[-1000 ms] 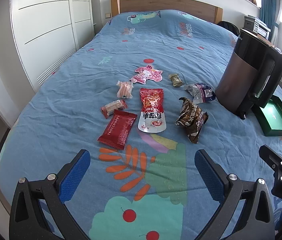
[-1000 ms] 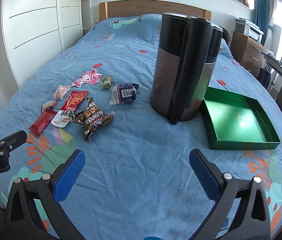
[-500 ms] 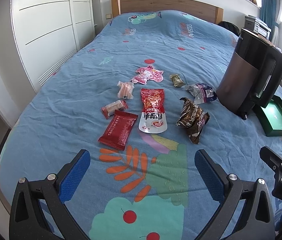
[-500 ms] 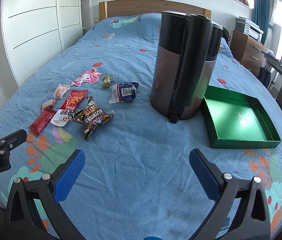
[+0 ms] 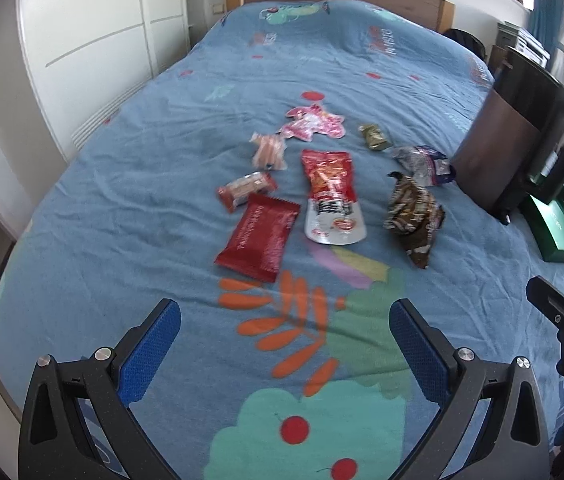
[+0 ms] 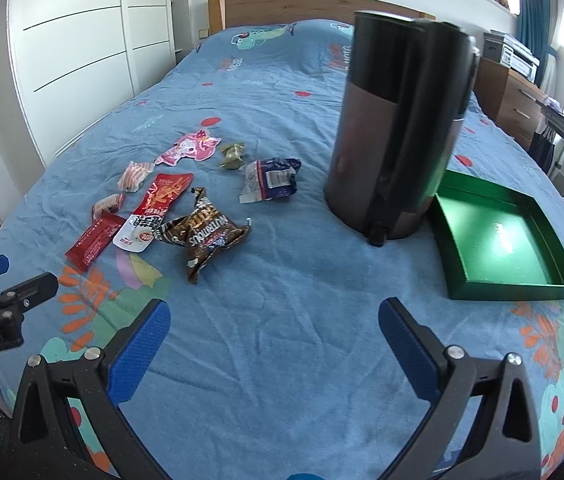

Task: Organize snacks
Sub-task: 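Grasp the red biscuit packet with left tool while right tool grasps the brown Nutritious bag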

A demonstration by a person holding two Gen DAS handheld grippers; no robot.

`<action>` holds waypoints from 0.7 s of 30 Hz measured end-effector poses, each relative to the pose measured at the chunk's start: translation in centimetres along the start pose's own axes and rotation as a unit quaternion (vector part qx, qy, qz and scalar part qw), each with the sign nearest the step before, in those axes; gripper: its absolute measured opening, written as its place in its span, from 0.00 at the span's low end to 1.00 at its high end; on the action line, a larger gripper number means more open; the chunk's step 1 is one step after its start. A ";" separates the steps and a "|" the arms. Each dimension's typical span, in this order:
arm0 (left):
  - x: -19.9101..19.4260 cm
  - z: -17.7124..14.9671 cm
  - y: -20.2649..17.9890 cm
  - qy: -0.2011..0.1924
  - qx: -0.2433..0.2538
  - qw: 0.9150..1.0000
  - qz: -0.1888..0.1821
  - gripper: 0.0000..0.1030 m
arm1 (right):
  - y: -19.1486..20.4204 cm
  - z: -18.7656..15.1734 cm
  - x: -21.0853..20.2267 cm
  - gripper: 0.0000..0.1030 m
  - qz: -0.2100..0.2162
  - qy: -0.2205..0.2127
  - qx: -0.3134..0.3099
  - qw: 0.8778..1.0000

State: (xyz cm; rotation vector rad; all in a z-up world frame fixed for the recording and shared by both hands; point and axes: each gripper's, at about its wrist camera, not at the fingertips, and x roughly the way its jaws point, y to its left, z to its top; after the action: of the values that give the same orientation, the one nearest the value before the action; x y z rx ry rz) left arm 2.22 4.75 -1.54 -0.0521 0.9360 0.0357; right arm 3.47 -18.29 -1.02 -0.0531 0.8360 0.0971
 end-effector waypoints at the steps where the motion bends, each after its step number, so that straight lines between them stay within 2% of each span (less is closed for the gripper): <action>1: 0.2 0.0 0.5 0.004 -0.007 1.000 -0.001 0.99 | 0.4 0.1 0.4 1.00 0.003 0.002 -0.002 1.000; 8: 2.8 1.2 5.1 0.037 -0.055 0.998 -0.002 0.99 | 3.1 1.7 4.0 1.00 0.023 0.016 0.006 1.000; 15: 7.1 3.1 3.0 0.063 0.023 0.998 0.009 0.99 | 5.0 4.0 8.1 1.00 0.050 0.035 0.046 0.997; 21: 11.7 4.5 1.9 0.100 0.064 0.993 0.023 0.99 | 5.6 5.4 11.1 1.00 0.046 0.054 0.073 0.995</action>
State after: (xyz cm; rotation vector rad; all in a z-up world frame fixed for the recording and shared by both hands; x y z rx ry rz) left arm 12.71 7.06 -8.39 0.0860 1.1378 0.0127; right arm 14.28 -11.54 -5.67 0.1180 0.9519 0.1204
